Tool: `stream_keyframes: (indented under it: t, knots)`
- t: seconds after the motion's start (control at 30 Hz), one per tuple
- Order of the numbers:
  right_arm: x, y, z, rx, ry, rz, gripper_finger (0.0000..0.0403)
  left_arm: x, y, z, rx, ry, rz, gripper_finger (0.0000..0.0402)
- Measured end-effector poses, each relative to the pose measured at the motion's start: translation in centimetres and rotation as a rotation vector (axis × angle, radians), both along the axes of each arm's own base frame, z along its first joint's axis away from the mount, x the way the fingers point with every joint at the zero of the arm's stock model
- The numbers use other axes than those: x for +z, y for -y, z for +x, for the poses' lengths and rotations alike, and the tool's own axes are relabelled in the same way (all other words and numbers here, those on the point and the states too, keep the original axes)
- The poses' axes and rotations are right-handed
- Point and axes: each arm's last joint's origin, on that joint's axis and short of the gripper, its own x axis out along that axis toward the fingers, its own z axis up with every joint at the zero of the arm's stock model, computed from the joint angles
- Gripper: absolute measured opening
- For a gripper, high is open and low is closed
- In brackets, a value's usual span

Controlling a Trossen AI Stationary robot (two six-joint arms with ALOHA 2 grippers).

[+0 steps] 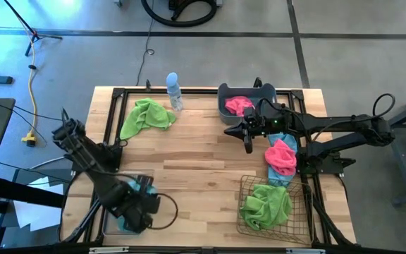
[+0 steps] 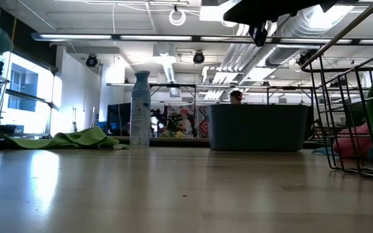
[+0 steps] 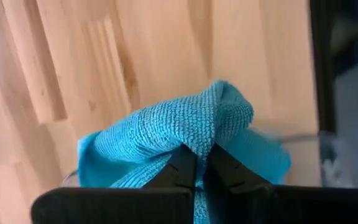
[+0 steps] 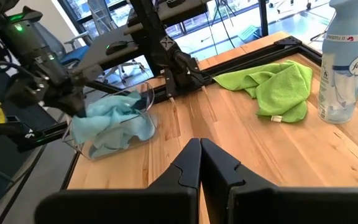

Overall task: Sort microfiber towel by color & place in baskets
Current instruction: Put the top left blue microfiber towel into the transparent bin

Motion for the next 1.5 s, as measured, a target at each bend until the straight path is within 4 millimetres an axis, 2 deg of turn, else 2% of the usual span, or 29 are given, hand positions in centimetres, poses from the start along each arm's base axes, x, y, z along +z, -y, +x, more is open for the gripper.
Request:
stream_keyframes:
  t: [0.23,0.53,0.73,0.9,1.07,1.27,1.5]
  knots:
    - [0.0,0.0,0.0,0.0,0.0,0.0,0.0,0.1,1.7,-1.9,0.116,0.119,0.024,0.0]
    - [0.0,0.0,0.0,-0.003,0.001,0.008,0.0,0.6,2.9,-6.0,0.296,0.167,0.035,0.0]
    - [0.0,0.0,0.0,-0.003,0.002,0.009,0.0,0.8,2.6,-8.6,0.365,0.059,0.068,0.0]
    - [0.0,0.1,0.0,-0.029,0.002,0.003,0.0,-1.0,2.5,-9.0,0.328,0.008,0.035,0.0]
    - [0.0,0.1,0.0,-0.034,0.002,0.019,0.0,-2.8,1.4,-8.9,0.293,-0.031,0.011,0.0]
    - [0.0,0.1,0.0,-0.036,0.002,0.025,0.0,-3.5,-1.6,-9.1,0.288,-0.053,0.019,0.0]
    - [0.0,0.1,0.0,-0.036,0.002,0.025,0.0,-5.8,-3.3,-9.0,0.252,-0.061,-0.145,0.0]
